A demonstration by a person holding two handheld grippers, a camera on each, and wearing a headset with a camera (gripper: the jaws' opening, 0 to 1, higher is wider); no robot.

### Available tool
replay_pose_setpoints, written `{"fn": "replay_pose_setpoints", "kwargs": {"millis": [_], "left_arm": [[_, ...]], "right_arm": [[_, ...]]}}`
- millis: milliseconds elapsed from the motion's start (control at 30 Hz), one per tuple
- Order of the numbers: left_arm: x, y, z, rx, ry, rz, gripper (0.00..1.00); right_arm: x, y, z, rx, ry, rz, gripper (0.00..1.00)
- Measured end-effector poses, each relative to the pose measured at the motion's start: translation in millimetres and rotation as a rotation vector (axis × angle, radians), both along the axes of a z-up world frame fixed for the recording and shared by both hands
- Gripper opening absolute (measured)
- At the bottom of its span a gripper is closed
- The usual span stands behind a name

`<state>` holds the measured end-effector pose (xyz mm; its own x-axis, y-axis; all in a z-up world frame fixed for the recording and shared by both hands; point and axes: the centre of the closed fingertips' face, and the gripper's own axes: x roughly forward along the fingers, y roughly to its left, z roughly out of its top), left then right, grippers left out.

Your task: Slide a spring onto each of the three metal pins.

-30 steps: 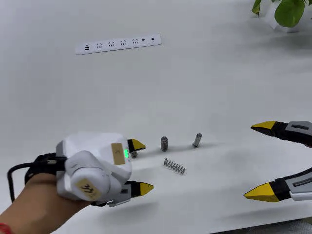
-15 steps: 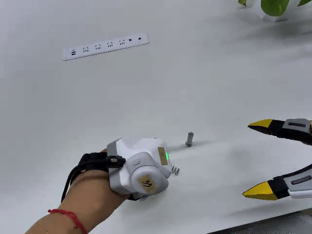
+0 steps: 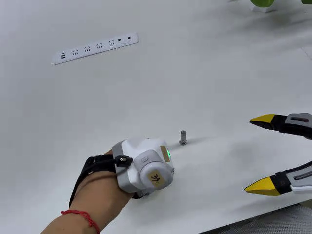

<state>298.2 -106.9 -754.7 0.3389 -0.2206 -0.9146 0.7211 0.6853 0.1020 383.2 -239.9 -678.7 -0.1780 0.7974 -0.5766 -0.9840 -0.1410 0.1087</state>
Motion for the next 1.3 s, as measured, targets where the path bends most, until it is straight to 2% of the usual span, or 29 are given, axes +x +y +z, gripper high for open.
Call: {"fn": "replay_pose_setpoints", "kwargs": {"millis": [200, 367, 633, 1033, 1300], "left_arm": [[-4.7, -0.8, 0.2, 0.002, 0.019, 0.041, 0.22], [-8.0, 3.7, 0.4, 0.015, 0.031, 0.066, 0.23], [-14.0, 2.7, -0.6, -0.014, 0.059, 0.097, 0.14], [-16.6, 7.1, -1.0, -0.029, 0.069, 0.139, 0.11], [-20.1, 3.5, -0.5, -0.074, 0.069, 0.167, 0.1]], "right_arm": [[2.2, -4.6, -0.2, 0.003, 0.0, 0.004, 0.9], [7.0, -9.3, -0.1, 0.008, -0.004, -0.002, 0.9], [12.8, -12.6, 5.7, 0.024, -0.023, -0.017, 0.89], [6.2, -13.9, 8.0, 0.031, -0.024, -0.024, 0.89], [2.4, -12.8, 8.7, 0.027, -0.021, -0.024, 0.89]]}}
